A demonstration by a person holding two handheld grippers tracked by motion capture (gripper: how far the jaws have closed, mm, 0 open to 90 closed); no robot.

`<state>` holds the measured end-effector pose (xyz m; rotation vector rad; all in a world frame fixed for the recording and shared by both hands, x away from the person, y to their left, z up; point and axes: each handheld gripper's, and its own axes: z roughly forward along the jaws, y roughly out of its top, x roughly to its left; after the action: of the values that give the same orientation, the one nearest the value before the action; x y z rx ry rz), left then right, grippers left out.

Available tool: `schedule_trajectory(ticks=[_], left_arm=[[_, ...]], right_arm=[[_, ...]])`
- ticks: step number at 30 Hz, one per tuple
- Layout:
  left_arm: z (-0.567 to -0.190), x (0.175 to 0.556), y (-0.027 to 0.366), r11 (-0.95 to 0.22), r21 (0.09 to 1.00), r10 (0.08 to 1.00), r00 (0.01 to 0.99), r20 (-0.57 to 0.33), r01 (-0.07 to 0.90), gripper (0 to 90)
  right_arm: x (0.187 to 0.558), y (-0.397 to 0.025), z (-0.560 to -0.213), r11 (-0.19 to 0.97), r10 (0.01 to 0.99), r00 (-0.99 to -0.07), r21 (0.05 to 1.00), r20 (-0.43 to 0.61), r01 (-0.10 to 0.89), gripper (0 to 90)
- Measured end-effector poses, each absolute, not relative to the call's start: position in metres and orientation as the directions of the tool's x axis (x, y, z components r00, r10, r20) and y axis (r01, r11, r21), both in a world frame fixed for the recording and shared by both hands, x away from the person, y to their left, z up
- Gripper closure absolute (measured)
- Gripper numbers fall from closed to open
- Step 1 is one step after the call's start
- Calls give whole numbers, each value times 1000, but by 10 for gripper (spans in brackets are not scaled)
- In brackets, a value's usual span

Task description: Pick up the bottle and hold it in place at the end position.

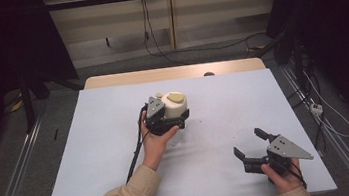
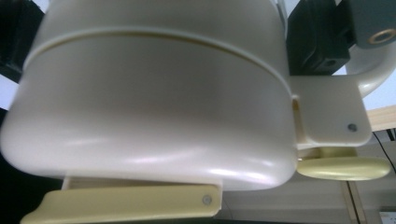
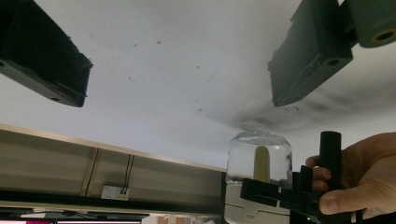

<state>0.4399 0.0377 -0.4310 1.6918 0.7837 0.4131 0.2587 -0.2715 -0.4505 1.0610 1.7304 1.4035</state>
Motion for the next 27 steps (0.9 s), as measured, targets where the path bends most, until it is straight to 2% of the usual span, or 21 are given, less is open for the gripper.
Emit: schedule_trajectory(ticks=[27], left_arm=[[-442,452,27,-121,951,711,694,-116,283,57]], right_arm=[[258,-272,-451,93,892,-452,979,0,182,46]])
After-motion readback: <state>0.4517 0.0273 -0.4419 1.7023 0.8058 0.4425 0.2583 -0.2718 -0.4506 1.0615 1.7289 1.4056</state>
